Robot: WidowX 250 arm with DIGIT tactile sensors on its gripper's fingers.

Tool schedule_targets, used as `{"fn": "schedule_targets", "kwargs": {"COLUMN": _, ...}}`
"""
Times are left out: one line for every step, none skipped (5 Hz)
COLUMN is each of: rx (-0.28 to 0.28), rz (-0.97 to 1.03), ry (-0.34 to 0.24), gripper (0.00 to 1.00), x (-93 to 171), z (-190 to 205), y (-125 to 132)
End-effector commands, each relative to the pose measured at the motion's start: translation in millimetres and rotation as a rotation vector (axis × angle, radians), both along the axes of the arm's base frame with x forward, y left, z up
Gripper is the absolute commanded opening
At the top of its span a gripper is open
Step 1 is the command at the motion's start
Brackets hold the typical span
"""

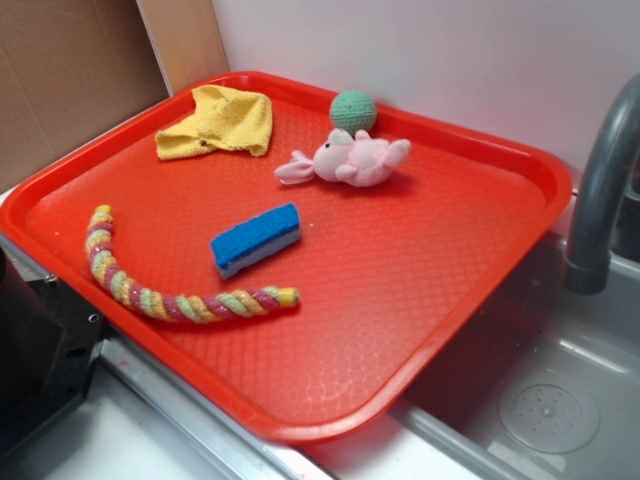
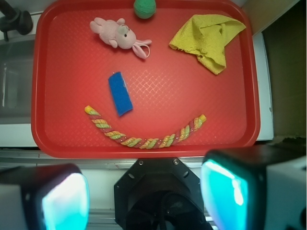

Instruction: Grab the yellow cloth.

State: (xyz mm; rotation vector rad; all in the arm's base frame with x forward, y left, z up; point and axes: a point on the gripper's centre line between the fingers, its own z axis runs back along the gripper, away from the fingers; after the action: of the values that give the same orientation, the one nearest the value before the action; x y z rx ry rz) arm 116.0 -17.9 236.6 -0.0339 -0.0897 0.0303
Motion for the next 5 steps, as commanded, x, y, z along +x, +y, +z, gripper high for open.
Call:
{"fn": "schedule_targets", "kwargs": {"rx": 0.000, "rz": 0.000, "ry": 0.000, "gripper": 1.00, "x": 0, "z": 0, "y": 0}}
{"fn": "schedule_targets", "kwargs": {"rx": 0.024, "rz": 0.145, "ry": 0.067, "gripper": 1.00, "x": 24, "z": -33, "y": 46}}
{"fn": "schedule_targets", "kwargs": {"rx": 0.029, "rz": 0.250, "ry": 0.031, "gripper": 1.00, "x": 41, "z": -47, "y": 73}}
{"fn": "schedule_targets", "kwargs": {"rx": 0.067, "rz": 0.452, "ry": -0.054, "gripper": 1.00, "x": 66, "z": -66, "y": 96}}
{"fn": "schedule_targets", "kwargs": {"rx": 0.159, "rz": 0.584, "ry": -0.074, "gripper": 1.00, "x": 83, "z": -84, "y": 114}}
